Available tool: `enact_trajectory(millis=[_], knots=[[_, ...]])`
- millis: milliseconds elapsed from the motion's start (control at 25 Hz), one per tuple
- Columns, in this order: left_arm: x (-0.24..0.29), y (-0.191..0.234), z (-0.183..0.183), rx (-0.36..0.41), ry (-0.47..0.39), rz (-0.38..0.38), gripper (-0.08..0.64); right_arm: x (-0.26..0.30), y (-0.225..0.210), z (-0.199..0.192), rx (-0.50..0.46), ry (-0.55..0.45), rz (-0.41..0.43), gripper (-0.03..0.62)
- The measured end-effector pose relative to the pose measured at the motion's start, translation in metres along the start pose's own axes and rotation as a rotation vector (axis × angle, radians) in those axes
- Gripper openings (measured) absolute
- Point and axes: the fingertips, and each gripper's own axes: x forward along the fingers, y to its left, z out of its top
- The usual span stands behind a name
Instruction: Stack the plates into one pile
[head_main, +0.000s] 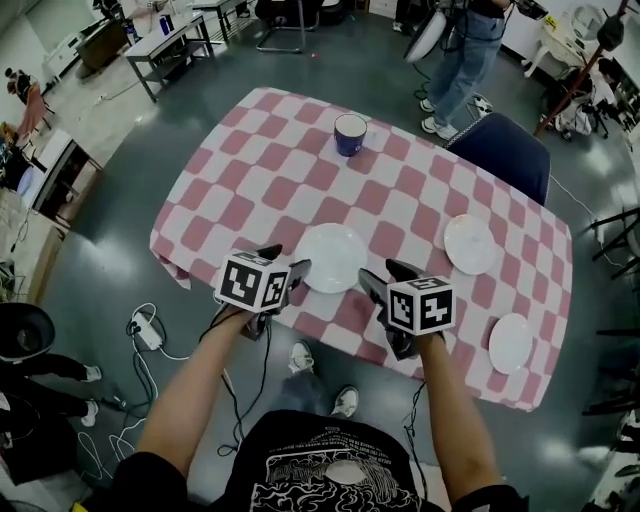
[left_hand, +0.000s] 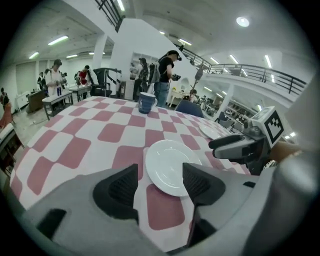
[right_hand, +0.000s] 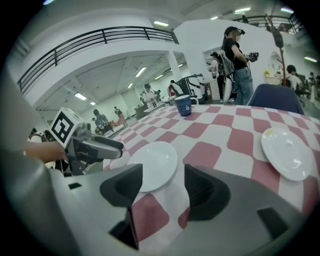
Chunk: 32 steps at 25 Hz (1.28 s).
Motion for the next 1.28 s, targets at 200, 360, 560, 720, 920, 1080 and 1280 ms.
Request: enact_trajectory(millis=[200,360,560,720,920,1080,1280], knots=[[0.024,0.019,0.003,-0.011,0.082,-0.065,0.288,0.024,-0.005,-0.012,0.117,0.069,0.008,0.265],[0.04,0.021,0.004,-0.005,0.159,-0.149,0.288,0.036,-0.008,-0.019,0.202,0.106,-0.003,0.264],[0.055,0.017,0.005,0.017,0.233,-0.231,0.283,0.044,-0.013,-0.023,0.278,0.128,-0.028,0.247],[0.062,0.014,0.002,0.046,0.277,-0.264,0.231,0.047,-0.01,-0.022,0.342,0.144,-0.02,0.241],[0.063,0.017,0.001,0.027,0.297,-0.275,0.192,0.053,-0.003,-0.025,0.392,0.176,-0.025,0.201],[0.065,0.019,0.001,0.041,0.312,-0.264,0.171,0.056,-0.005,-0.032,0.419,0.214,-0.077,0.078],[0.065,0.027,0.004,0.056,0.306,-0.216,0.086,0.055,-0.007,-0.033,0.453,0.213,-0.099,0.073]])
